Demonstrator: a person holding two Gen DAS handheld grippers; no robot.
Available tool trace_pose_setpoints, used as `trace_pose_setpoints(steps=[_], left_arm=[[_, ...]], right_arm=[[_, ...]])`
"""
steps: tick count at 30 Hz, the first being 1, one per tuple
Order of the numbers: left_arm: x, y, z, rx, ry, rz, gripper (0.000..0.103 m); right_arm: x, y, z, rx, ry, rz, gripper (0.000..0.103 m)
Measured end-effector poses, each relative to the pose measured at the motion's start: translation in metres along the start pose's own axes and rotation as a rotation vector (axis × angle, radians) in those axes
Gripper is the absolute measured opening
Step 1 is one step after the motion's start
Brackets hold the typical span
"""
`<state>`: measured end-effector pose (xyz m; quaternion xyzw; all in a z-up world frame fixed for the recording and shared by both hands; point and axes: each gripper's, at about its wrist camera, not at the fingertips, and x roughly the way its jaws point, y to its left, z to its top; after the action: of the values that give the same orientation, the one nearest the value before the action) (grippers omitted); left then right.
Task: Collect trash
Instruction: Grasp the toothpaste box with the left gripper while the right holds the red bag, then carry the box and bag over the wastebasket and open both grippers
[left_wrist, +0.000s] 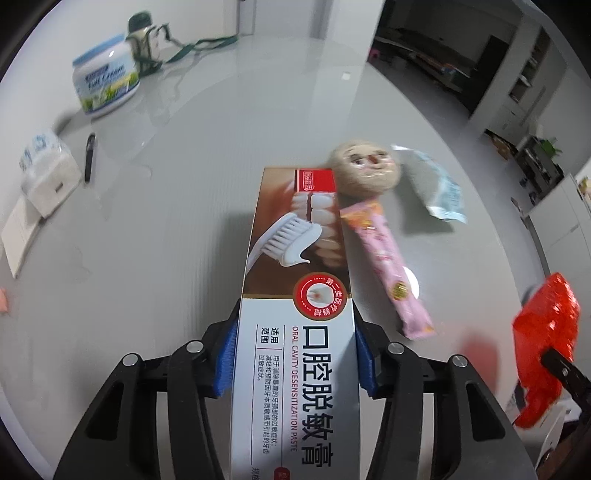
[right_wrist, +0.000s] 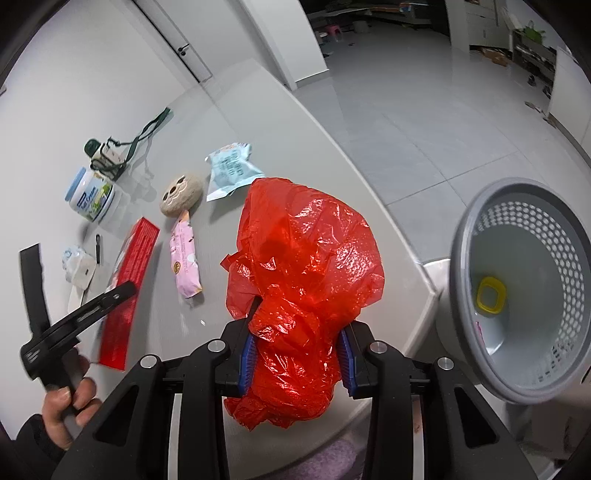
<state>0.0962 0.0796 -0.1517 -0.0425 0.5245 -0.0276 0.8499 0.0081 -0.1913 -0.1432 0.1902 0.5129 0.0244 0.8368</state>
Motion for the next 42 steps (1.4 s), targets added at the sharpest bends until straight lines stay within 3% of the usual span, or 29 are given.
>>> trace_pose_setpoints(steps=[9, 21, 33, 42], left_arm=[[-0.048, -0.083, -0.004, 0.128, -0.053, -0.103, 0.05], [-0.054, -0.231, -0.025, 0.325, -0.04, -0.242, 0.05], [-0.026, -0.341, -0.064, 0.464, 0.044, -0.284, 0.05], [-0.003, -0.39, -0.089, 0.516, 0.107, -0.265, 0.05]], right_arm=[[-0.043, -0.049, -0.004, 0.065, -0.063, -0.036, 0.035], [-0.094, -0.154, -0.014, 0.178, -0.111, -0.118, 0.035], [-0.101, -0.246, -0.028, 0.258, -0.081, -0.187, 0.035], [-0.082, -0.269, -0.032, 0.259, -0.012, -0.165, 0.035]])
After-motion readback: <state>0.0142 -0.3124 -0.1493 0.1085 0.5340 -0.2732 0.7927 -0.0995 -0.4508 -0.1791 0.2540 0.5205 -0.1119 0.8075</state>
